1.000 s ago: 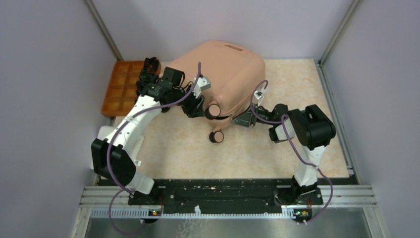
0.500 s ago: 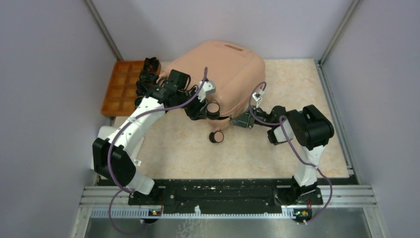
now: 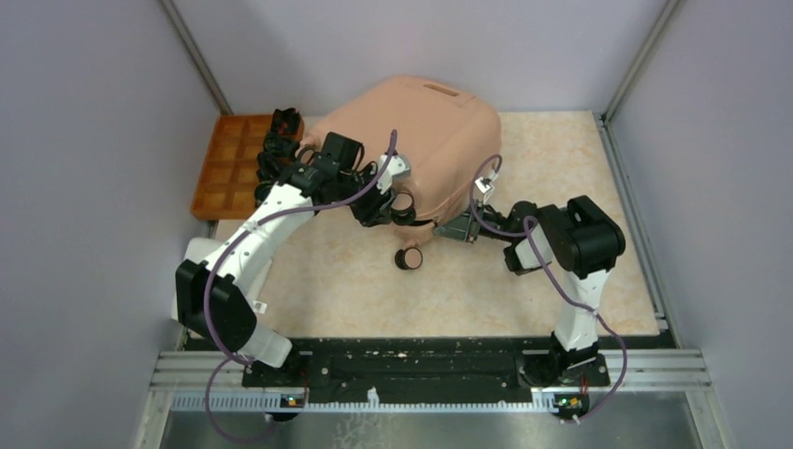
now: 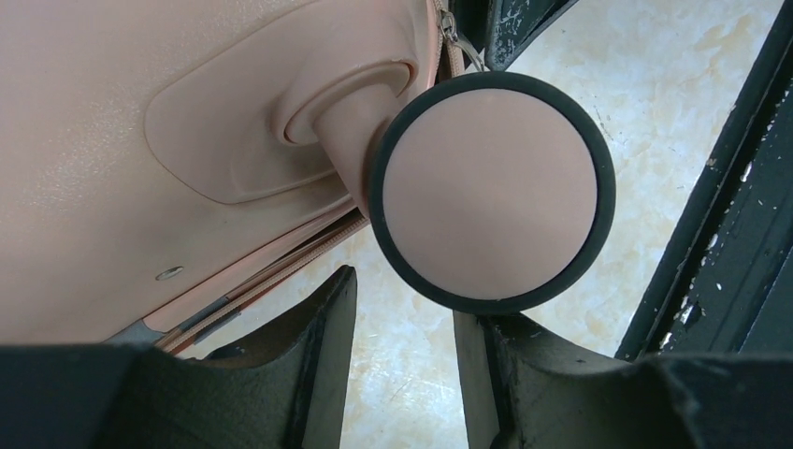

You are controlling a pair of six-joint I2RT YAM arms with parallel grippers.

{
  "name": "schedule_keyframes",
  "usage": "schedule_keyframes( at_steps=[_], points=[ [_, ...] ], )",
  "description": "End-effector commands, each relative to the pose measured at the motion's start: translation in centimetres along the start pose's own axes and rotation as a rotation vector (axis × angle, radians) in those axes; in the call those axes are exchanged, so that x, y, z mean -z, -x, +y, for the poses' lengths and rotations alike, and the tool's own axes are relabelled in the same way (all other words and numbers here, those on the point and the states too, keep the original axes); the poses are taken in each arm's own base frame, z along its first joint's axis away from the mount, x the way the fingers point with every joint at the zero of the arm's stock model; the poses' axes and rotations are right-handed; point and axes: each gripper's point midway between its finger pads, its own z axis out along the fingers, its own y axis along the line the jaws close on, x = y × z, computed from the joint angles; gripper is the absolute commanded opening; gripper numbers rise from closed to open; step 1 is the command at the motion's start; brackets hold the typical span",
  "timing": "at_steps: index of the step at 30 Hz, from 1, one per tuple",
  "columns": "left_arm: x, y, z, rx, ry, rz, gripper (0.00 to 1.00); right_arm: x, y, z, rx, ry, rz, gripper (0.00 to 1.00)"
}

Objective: Pack the luggage
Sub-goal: Zip the luggage at the center of the board.

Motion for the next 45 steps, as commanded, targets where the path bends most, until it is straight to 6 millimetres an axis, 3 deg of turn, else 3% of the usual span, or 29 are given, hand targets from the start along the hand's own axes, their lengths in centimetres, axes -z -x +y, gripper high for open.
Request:
schedule_keyframes(
  at_steps=[1,8,21,29,37,42,45],
  points=[
    [-0.1,2.0,0.2,-0.054,0.022,-0.059,0.49,-0.6,1.4,1.7,0.158,0.088,-0.067,0.36],
    [0.2,2.2,0.4,-0.069,0.036,-0.059,0.48,-1.2,2.4,2.8,0.186,0.115,-0.085,0.36],
    [0.4,1.5,0.6,-0.088,0.063,-0.043,0.48,-2.0,2.3,3.8,0.179,0.134,-0.089,0.32],
    [1.0,0.9,0.6,-0.116,0.085,-0.032,0.47,-1.5,3.9,3.0,0.149,0.102,-0.148,0.16],
    [2.4,-1.5,1.2,-0.135,0.164,0.056,0.48,-0.8,4.3,4.8,0.194,0.101,-0.195,0.0],
    [2.3,-2.4,1.4,-0.149,0.193,0.062,0.5,0.2,3.7,6.0,0.235,0.062,-0.209,0.0],
    [1.8,-2.1,1.2,-0.155,0.169,0.045,0.5,0.5,2.4,5.3,0.228,-0.002,-0.172,0.0]
  ],
)
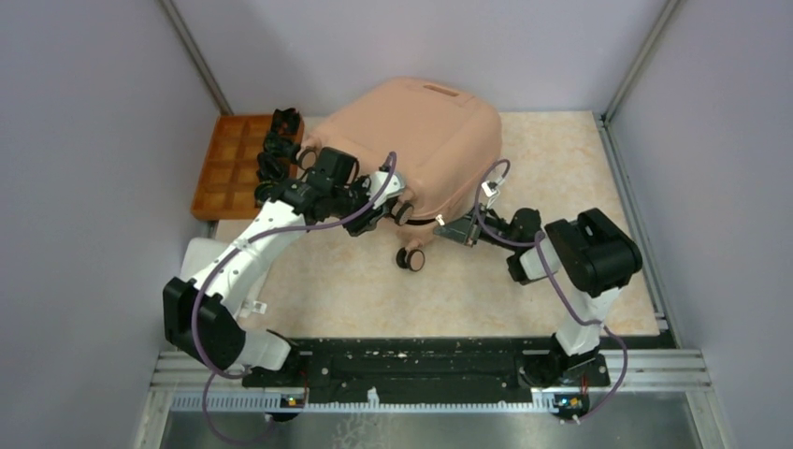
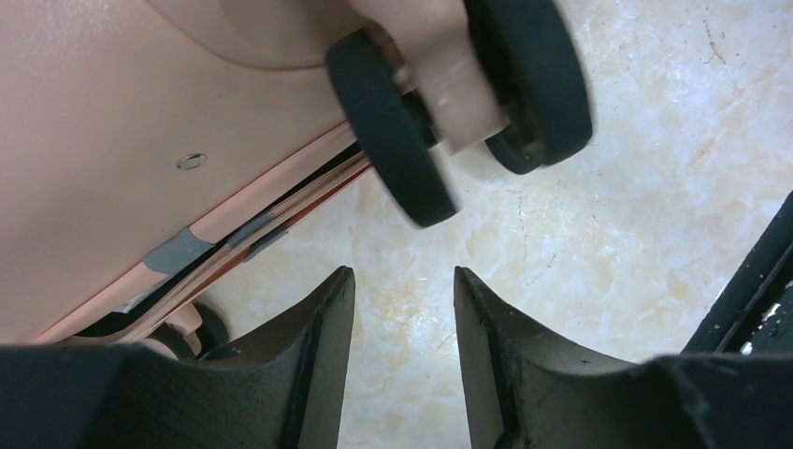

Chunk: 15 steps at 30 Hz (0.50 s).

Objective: Pack the luggage
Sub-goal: Zip the luggage at the center of the board.

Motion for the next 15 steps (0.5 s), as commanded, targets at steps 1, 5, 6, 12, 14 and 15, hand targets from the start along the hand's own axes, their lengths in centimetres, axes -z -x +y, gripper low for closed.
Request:
schedule_keyframes(
  at_steps=[1,5,6,12,14,15],
  points=[
    [0.0,1.3,0.1,-0.044,0.004,-0.058,0.5,0.5,1.6,3.6,0.226,0.055,-0.062,0.0],
    [-1.0,2.0,-0.3,-0.059,-0.044,-0.067,0.5,0.9,1.1,3.5,0.181,0.016,-0.073,0.0],
    [-1.2,2.0,-0.3,-0.06,-0.051,-0.063,0.5,1.1,1.0,3.5,0.158,0.016,-0.083,0.0],
    [-3.0,3.9,-1.7,-0.098,-0.112,-0.08,0.49,1.3,0.8,5.0,0.005,0.106,-0.154,0.0],
    [-3.6,4.5,-2.1,-0.108,-0.132,-0.075,0.49,0.8,0.3,5.6,0.041,0.123,-0.138,0.0],
    [-4.0,4.6,-2.3,-0.12,-0.139,-0.069,0.49,0.5,0.2,5.6,0.049,0.122,-0.125,0.0]
  ],
)
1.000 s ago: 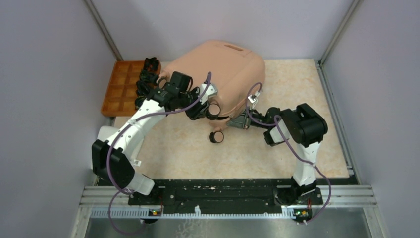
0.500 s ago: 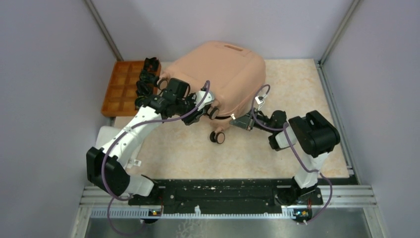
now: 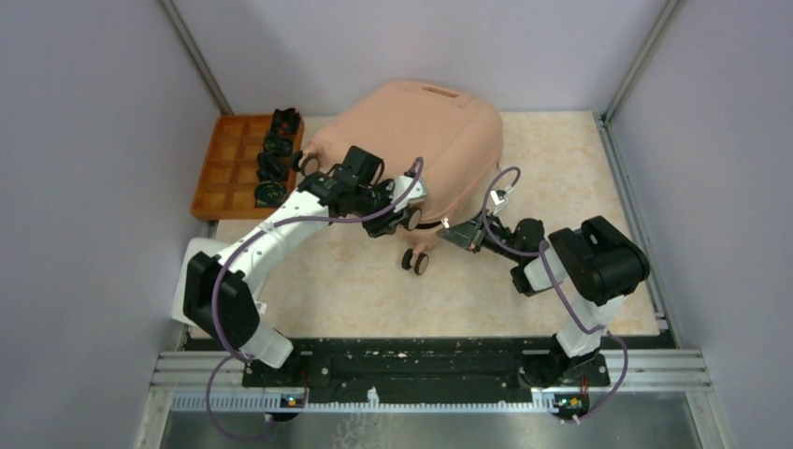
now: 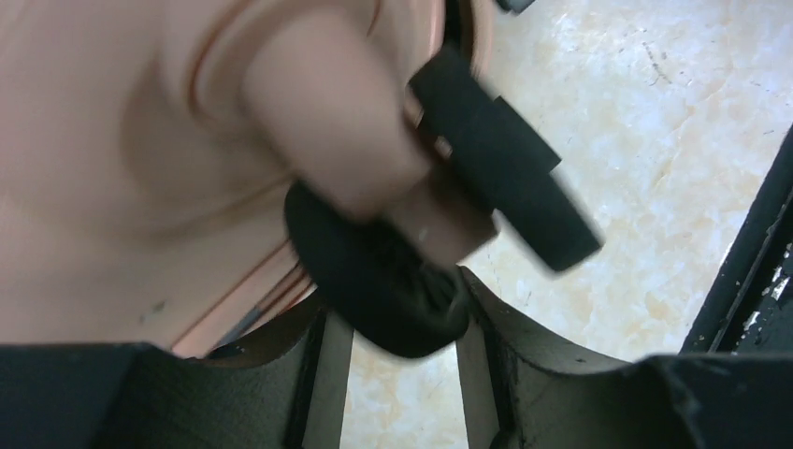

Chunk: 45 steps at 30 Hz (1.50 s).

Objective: Pack the luggage
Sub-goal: Zip the luggage at the center of the board.

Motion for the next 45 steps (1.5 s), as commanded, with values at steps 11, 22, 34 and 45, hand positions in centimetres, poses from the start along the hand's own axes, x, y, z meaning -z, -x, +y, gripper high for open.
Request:
schedule_keyframes(
  at_steps=[11,22,34,45],
  points=[
    [-3.0,6.2,-0.2,-0.211,-0.051,-0.048,0.46,-0.1,-0.6,6.9,0.171,0.192,0.005,0.0],
    [-5.2,9.4,-1.7,-0.277,-0.1,-0.056,0.46,-0.4,-2.7,8.3,0.115,0.26,-0.007,0.0],
    [-5.9,10.6,-2.8,-0.275,-0.135,-0.072,0.44,-4.3,-7.8,10.7,0.11,0.342,0.129,0.0],
    [-4.3,13.5,-3.5,-0.227,-0.17,-0.135,0.44,-3.3,-5.5,9.3,0.345,0.139,0.073,0.28]
  ],
)
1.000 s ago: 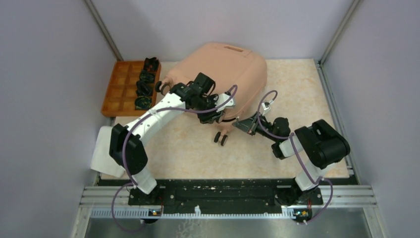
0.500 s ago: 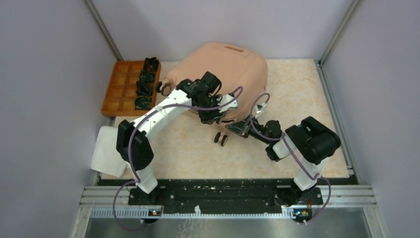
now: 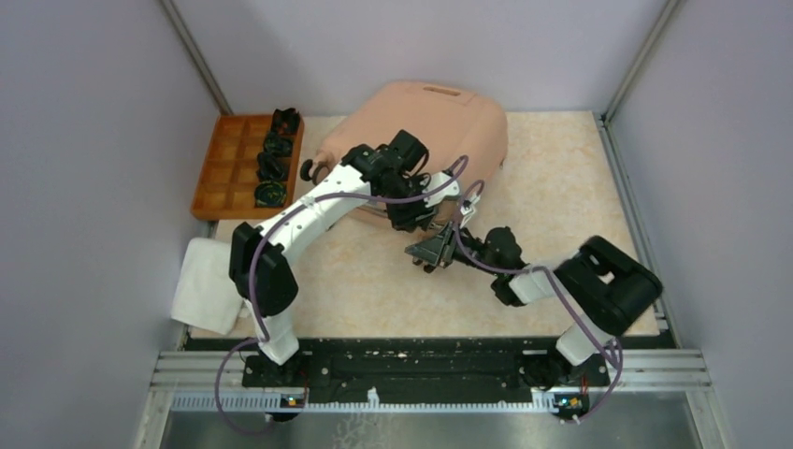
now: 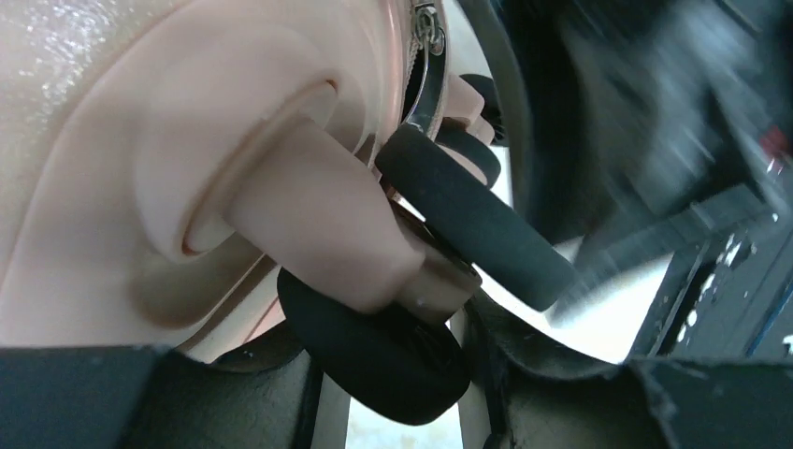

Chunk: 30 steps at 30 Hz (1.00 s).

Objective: Pack the luggage
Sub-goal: Zip the luggage at the center of the board.

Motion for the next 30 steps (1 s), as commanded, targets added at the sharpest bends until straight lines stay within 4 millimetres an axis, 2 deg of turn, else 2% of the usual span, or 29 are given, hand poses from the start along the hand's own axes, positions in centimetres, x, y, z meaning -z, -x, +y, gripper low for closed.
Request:
schedule_keyframes(
  at_steps=[1,2,4,6,10,12,17,20,22,25,28,30],
  points=[
    [0.4,10.7,-0.8,-0.157,-0.021,-0.339,0.45,1.3,1.3,5.2,0.261,0.1,0.006,0.34],
    [0.8,10.8,-1.0,-0.15,-0.029,-0.343,0.47,1.8,1.9,5.0,0.281,0.067,-0.008,0.42],
    [1.8,10.7,-1.9,-0.147,-0.062,-0.341,0.57,3.2,2.9,4.9,0.328,0.017,-0.04,0.6],
    [2.7,9.6,-2.5,-0.13,-0.069,-0.3,0.67,4.8,3.2,4.5,0.369,-0.048,-0.058,0.73],
    [5.2,6.7,-1.9,-0.105,0.013,-0.243,0.77,7.8,2.1,3.0,0.408,-0.19,0.015,0.78],
    [7.1,5.2,-0.8,-0.071,0.066,-0.257,0.8,9.3,2.0,2.5,0.413,-0.255,0.022,0.78],
    [12.6,0.2,5.2,0.093,0.249,-0.297,0.95,11.7,4.7,2.2,0.415,-0.437,-0.06,0.78],
    [14.4,-4.0,8.7,0.169,0.38,-0.274,0.99,12.6,6.1,1.4,0.404,-0.582,-0.056,0.77],
    [15.3,-6.9,11.3,0.23,0.469,-0.253,0.99,12.6,7.1,1.8,0.395,-0.619,-0.064,0.75],
    [16.7,-10.7,15.3,0.344,0.602,-0.223,0.94,12.4,9.2,4.0,0.353,-0.607,-0.153,0.72],
    [19.1,-13.9,18.8,0.447,0.761,-0.221,0.87,12.3,10.6,6.0,0.331,-0.571,-0.202,0.72],
    [20.1,-15.7,20.6,0.499,0.854,-0.211,0.82,12.5,11.2,6.1,0.291,-0.588,-0.211,0.72]
  ],
)
